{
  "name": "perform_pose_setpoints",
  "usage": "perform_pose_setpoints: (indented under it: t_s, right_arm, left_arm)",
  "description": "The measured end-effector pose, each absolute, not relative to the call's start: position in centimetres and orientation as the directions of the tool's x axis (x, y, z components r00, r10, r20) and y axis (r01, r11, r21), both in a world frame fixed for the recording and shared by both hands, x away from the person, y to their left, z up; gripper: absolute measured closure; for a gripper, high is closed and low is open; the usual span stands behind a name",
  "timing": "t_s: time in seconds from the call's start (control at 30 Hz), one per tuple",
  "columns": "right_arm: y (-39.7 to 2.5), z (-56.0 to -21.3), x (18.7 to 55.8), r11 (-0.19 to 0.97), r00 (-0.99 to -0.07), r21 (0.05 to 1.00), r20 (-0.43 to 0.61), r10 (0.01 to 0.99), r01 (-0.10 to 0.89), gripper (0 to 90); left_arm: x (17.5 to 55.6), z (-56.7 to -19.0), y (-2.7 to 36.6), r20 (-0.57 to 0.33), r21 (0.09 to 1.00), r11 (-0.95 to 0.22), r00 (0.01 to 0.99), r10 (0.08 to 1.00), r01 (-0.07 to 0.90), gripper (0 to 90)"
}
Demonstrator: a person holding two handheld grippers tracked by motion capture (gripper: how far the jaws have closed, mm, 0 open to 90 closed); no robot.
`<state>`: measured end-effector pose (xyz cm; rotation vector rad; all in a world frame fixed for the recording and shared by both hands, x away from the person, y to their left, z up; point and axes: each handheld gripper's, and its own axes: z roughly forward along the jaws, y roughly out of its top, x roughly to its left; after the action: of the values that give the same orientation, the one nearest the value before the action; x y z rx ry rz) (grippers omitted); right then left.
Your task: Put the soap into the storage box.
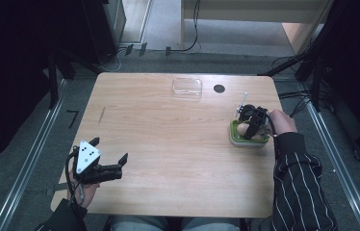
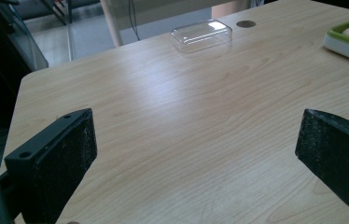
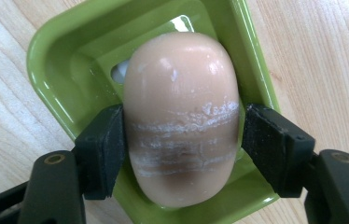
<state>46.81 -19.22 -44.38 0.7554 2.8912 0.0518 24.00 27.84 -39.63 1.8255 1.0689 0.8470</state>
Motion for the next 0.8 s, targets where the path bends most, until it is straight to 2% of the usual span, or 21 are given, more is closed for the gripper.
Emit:
perform_pose_setpoints:
  t_s: [0.33, 0.8]
  right_arm:
    - [-19.4, -44.2, 46.8, 0.865, -0.855, 0.059, -0.131, 0.502, 0.499, 28.5]
    - [-19.7, -43.0, 46.5, 0.820, -0.811, 0.104, -0.119, 0.573, 0.564, 21.2]
  left_arm:
    - [24.0, -39.6, 27.8, 0.134, 0.897, -0.287, 0.411, 0.902, 0.337, 0.0]
    - [24.1, -39.6, 27.7, 0.133, 0.898, -0.286, 0.414, 0.901, 0.334, 0.0]
